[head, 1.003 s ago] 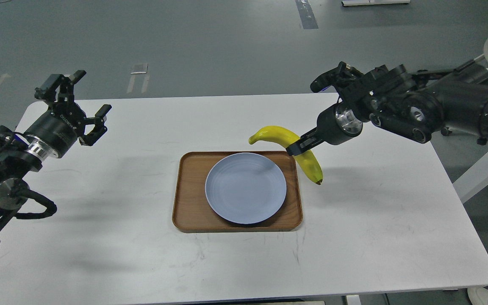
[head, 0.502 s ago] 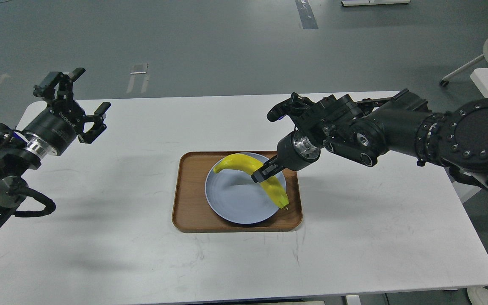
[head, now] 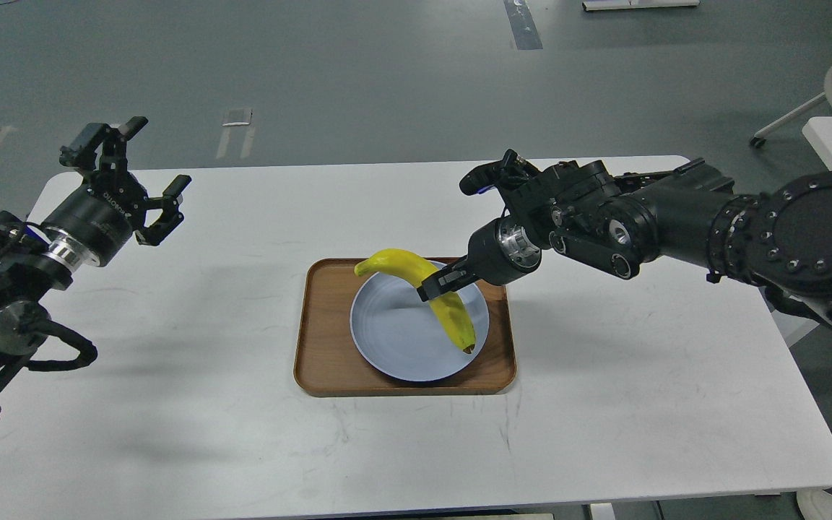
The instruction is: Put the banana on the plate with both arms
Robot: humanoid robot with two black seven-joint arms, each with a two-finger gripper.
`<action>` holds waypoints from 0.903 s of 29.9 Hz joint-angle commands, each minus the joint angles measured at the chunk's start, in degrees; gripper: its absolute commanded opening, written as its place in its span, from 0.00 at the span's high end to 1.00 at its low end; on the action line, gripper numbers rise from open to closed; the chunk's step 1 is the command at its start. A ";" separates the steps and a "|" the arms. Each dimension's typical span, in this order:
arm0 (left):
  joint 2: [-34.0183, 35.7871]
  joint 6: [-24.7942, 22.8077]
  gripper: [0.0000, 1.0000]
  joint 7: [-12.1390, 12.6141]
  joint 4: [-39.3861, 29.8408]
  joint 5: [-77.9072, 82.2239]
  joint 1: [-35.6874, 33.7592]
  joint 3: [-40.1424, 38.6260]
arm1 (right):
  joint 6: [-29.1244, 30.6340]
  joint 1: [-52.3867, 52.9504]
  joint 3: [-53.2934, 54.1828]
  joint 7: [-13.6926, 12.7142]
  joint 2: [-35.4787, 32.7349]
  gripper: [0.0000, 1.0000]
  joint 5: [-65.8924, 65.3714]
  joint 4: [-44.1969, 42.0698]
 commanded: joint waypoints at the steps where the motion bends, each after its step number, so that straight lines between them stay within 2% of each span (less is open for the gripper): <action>1: 0.06 0.00 0.02 0.00 0.00 0.02 -0.09 0.00 | 0.00 -0.54 -0.10 0.00 0.00 0.40 0.04 -0.35; 5: 0.06 0.00 0.02 0.00 0.00 0.02 -0.08 0.00 | 0.00 -0.89 0.33 0.00 0.00 0.19 0.22 -0.88; 7: 0.06 0.00 0.01 0.00 0.00 0.02 -0.09 0.09 | 0.00 -0.89 0.77 0.00 0.00 0.14 0.22 -0.97; 8: 0.15 0.00 0.01 0.00 0.00 0.02 -0.09 0.09 | 0.00 -0.81 1.04 0.00 0.00 0.07 0.65 -0.97; 9: 0.15 0.00 0.02 0.00 0.00 0.02 -0.09 0.09 | 0.00 -0.80 1.13 0.00 0.00 0.05 1.18 -0.97; 13: 0.33 0.00 0.02 0.00 0.00 0.02 -0.09 0.00 | 0.00 -0.72 3.84 0.00 -0.61 0.04 7.59 -1.59; 17: -0.02 0.00 0.02 0.00 0.00 0.02 -0.09 0.00 | 0.00 -2.03 12.62 0.00 -10.70 0.02 15.93 -1.41; 19: -0.29 0.00 0.01 0.00 0.00 -0.06 -0.09 0.00 | 0.00 -3.61 15.26 0.00 -13.18 0.01 17.70 -1.41; 23: -2.48 0.00 0.01 0.00 0.00 -0.06 -0.09 0.00 | 0.00 -11.06 27.81 0.00 -20.82 0.00 23.32 -1.50; 27: -4.41 0.00 0.01 0.00 0.17 -0.06 -0.17 -0.08 | 0.00 -17.93 36.62 0.00 -22.24 0.00 26.23 -1.59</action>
